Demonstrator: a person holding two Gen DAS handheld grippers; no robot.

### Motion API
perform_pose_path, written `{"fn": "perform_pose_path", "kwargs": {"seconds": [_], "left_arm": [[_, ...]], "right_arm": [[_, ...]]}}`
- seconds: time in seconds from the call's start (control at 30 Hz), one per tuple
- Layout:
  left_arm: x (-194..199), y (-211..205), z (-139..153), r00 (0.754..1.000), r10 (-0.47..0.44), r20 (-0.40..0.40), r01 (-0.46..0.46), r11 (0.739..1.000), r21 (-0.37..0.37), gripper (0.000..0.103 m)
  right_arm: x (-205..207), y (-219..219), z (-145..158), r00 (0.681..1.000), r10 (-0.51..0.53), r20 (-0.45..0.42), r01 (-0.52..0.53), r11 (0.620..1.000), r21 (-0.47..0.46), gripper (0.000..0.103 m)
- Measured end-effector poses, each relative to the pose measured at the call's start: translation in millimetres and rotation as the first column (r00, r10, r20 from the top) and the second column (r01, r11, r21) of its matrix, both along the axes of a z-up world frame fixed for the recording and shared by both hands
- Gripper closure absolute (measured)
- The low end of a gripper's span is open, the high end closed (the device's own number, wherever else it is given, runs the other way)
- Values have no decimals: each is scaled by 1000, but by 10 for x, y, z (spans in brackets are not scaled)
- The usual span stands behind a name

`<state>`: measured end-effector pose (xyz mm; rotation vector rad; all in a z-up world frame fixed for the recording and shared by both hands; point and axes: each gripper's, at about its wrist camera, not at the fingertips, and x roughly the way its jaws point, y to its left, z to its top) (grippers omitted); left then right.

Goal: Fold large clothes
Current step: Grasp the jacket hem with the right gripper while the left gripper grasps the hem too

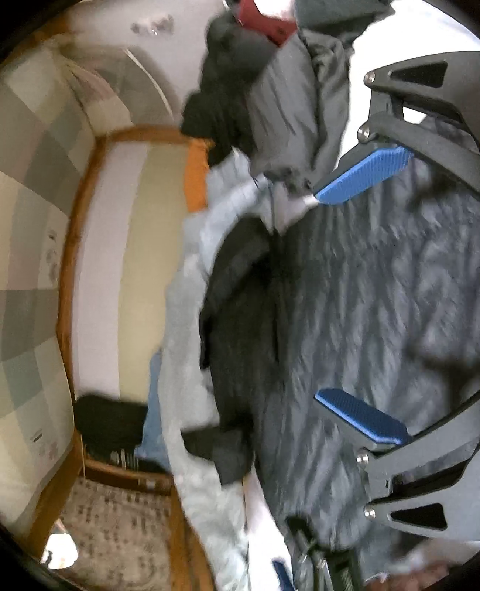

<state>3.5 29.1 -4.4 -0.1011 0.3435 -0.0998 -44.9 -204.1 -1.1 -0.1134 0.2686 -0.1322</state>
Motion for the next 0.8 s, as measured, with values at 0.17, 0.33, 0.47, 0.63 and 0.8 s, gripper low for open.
{"fn": "perform_pose_path", "kwargs": {"seconds": [0.17,0.33,0.47,0.63,0.8], "left_arm": [[-427,82,494,994,-13,106,6,998,66,5],[-579,347,1035,993,18,114,-32,992,118,5],[-443,654,1306,996,35,79,-44,991,127,5],[-386,878,1251,998,13,56,-25,973,229,5],[-159,1151,757,991,92,-101,-66,971,229,5]], "right_arm": [[-262,-46,365,999,32,-14,-32,999,30,5],[-430,-326,703,994,39,-98,-38,999,7,5],[-416,-762,873,986,27,-165,-22,999,34,5],[-432,-1217,765,960,34,-278,-1,993,117,11],[-318,-1439,251,897,34,-440,26,991,130,22]]}}
